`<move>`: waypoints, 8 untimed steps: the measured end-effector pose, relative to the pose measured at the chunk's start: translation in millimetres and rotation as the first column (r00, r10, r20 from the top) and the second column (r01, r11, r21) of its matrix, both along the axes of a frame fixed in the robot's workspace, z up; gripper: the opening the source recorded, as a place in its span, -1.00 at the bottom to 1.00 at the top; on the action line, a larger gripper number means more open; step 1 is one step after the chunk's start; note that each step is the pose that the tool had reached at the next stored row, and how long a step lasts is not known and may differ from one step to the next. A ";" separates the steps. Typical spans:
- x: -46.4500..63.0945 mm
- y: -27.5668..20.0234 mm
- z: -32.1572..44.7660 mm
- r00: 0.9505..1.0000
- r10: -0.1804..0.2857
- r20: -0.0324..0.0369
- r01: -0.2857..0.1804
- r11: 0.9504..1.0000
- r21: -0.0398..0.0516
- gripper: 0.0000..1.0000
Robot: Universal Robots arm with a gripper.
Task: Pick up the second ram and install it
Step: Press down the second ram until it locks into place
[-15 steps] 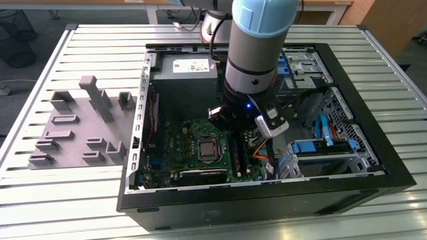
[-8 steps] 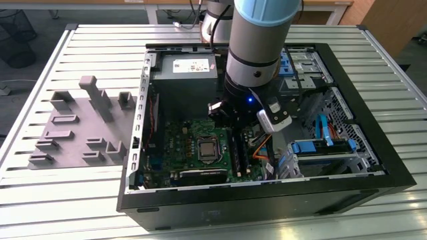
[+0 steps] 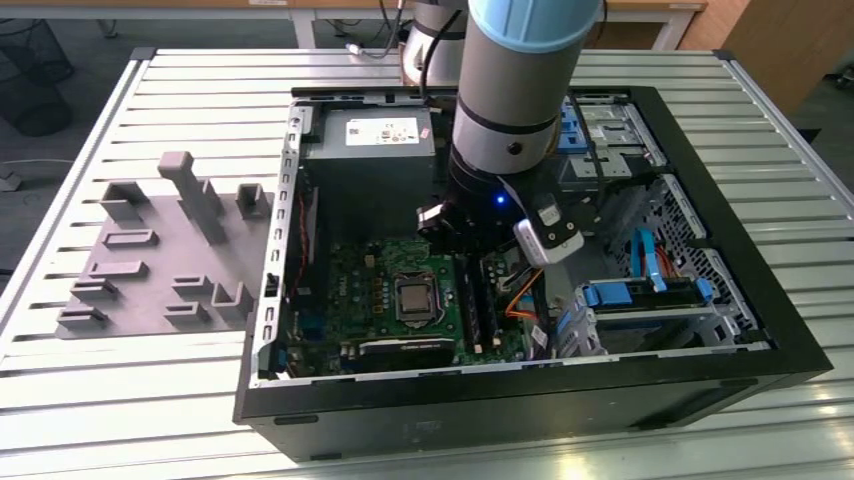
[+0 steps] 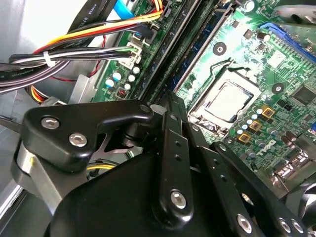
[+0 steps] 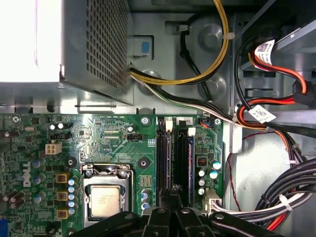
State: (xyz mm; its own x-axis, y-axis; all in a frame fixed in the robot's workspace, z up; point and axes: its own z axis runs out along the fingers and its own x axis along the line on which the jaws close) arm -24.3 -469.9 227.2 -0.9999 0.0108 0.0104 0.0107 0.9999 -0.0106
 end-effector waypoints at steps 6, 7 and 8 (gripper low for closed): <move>0.0 -0.2 -8.7 1.000 0.000 -0.001 0.000 1.000 -0.001 -0.79; 0.0 -0.1 -10.2 1.000 0.000 0.000 0.000 1.000 -0.001 -0.79; 0.0 -0.2 -11.4 1.000 0.000 0.000 0.000 1.000 -0.001 -0.79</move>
State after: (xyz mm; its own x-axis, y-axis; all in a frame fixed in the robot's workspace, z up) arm -24.3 -470.1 215.8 -0.9999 0.0108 0.0107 0.0107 0.9999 -0.0115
